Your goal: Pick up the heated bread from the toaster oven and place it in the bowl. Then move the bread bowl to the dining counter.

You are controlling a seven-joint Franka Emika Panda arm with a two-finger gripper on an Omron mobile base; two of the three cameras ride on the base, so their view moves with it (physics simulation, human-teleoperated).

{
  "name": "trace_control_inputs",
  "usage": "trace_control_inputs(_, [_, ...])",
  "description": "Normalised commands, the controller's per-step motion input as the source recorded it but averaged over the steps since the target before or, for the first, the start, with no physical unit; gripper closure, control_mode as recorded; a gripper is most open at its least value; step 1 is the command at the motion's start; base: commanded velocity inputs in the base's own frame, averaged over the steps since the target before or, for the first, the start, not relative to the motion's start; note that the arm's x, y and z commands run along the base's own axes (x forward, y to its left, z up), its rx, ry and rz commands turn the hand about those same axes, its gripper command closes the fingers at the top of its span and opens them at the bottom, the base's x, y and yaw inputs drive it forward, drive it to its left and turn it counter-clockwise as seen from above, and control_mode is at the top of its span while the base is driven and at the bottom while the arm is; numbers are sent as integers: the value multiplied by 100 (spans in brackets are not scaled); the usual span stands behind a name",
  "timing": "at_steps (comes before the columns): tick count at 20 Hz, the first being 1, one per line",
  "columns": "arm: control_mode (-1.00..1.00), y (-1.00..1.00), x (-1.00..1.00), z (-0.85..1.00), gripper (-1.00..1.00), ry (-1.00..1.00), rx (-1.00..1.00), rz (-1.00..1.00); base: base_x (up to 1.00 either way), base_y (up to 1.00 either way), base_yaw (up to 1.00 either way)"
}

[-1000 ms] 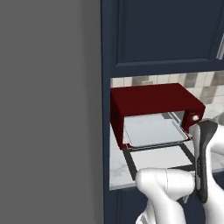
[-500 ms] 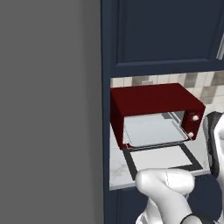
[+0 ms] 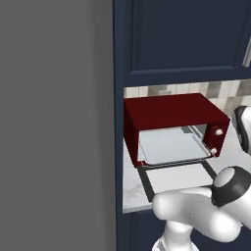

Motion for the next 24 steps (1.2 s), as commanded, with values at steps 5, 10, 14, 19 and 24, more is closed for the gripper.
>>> trace_control_inputs(5, [-100,-68,2,-45,100,2,10,-6,0,0,0])
trace_control_inputs(10, [-100,-67,28,-51,100,0,9,-4,0,0,0])
trace_control_inputs(14, [-100,-43,41,-45,100,0,8,0,0,0,0])
trace_control_inputs(19, [-100,-35,40,-17,100,0,4,0,0,0,0])
trace_control_inputs(24, [-100,-26,32,-32,-100,0,0,0,0,0,0])
